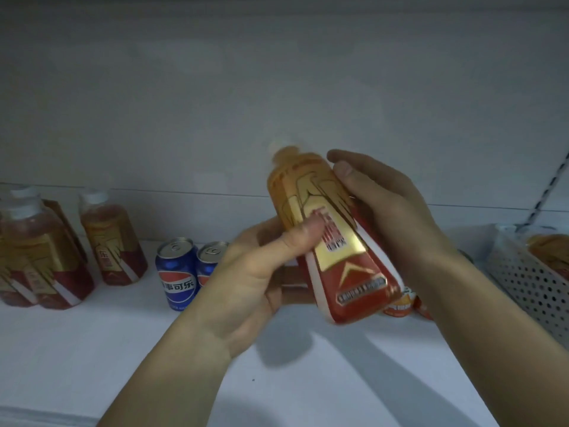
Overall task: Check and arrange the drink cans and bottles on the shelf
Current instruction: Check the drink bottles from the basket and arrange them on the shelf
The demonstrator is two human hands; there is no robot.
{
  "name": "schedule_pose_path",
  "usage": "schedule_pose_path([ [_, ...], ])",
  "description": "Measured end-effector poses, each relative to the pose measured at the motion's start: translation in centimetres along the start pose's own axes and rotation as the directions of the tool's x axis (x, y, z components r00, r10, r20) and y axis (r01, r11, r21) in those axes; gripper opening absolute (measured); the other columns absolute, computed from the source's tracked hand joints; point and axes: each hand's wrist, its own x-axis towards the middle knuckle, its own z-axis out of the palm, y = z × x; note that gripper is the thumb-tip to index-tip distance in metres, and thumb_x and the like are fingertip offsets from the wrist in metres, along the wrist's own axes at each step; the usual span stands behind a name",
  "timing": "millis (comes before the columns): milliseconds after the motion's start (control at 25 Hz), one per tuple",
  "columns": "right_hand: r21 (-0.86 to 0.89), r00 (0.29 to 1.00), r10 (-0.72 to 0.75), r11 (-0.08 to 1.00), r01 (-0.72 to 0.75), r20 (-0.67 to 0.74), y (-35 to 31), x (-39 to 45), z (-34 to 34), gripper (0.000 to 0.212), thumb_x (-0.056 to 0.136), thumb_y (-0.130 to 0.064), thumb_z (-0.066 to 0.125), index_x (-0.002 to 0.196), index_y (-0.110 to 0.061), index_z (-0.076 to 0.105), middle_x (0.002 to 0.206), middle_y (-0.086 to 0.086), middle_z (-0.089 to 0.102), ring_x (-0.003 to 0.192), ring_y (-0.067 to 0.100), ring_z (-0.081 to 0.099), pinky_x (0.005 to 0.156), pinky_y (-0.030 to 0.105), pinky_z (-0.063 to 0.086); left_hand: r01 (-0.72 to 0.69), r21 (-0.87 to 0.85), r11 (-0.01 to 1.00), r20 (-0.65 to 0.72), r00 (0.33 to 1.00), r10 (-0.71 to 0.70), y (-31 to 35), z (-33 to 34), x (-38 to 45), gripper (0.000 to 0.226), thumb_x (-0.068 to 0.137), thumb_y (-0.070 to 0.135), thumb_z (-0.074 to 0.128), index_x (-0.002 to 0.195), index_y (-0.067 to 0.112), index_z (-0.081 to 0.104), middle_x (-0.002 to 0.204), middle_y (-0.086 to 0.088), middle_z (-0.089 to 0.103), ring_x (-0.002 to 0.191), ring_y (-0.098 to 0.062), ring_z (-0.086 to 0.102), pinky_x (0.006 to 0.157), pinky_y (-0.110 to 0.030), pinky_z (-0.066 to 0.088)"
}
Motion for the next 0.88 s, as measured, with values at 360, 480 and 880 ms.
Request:
schedule_pose_path([
  [360,0.049,0.944,-0.291,0.957,0.287,0.156,0.3,-0.2,-0.8,0.051,0.081,-0.012,0.082,0.129,-0.012,0.067,0.123,0.009,0.075,0.113,0.029,0.073,0.091,0.043,0.059,-0.261,0.124,0.957,0.040,0.965,0.258,-0.5,-1.8,0.5,0.073,0.071,0.031,0.087,0.134,0.021,0.053,0.122,-0.009,0.071,0.116,-0.030,0.067,0.097,-0.049,0.054],
  [480,0.096,0.937,-0.304,0.952,0.291,0.170,0.0,-0.3,-1.0,0.067,0.070,-0.028,0.092,0.131,-0.017,0.067,0.127,0.010,0.073,0.117,0.032,0.070,0.093,0.049,0.058,-0.337,0.146,0.930,0.035,0.941,0.335,-0.7,-1.3,0.6,0.059,0.081,0.026,0.081,0.133,0.019,0.053,0.124,-0.005,0.070,0.118,-0.025,0.066,0.094,-0.038,0.056],
  [880,0.031,0.890,-0.373,0.925,0.379,0.263,-1.0,-1.2,-0.7,0.066,0.070,0.011,0.072,0.129,-0.017,0.063,0.127,0.003,0.072,0.124,0.024,0.066,0.098,0.035,0.053,-0.489,0.284,0.825,0.031,0.864,0.502,-0.6,-1.8,1.0,0.057,0.080,0.004,0.071,0.130,0.021,0.051,0.123,0.007,0.070,0.118,-0.016,0.065,0.094,-0.026,0.053],
])
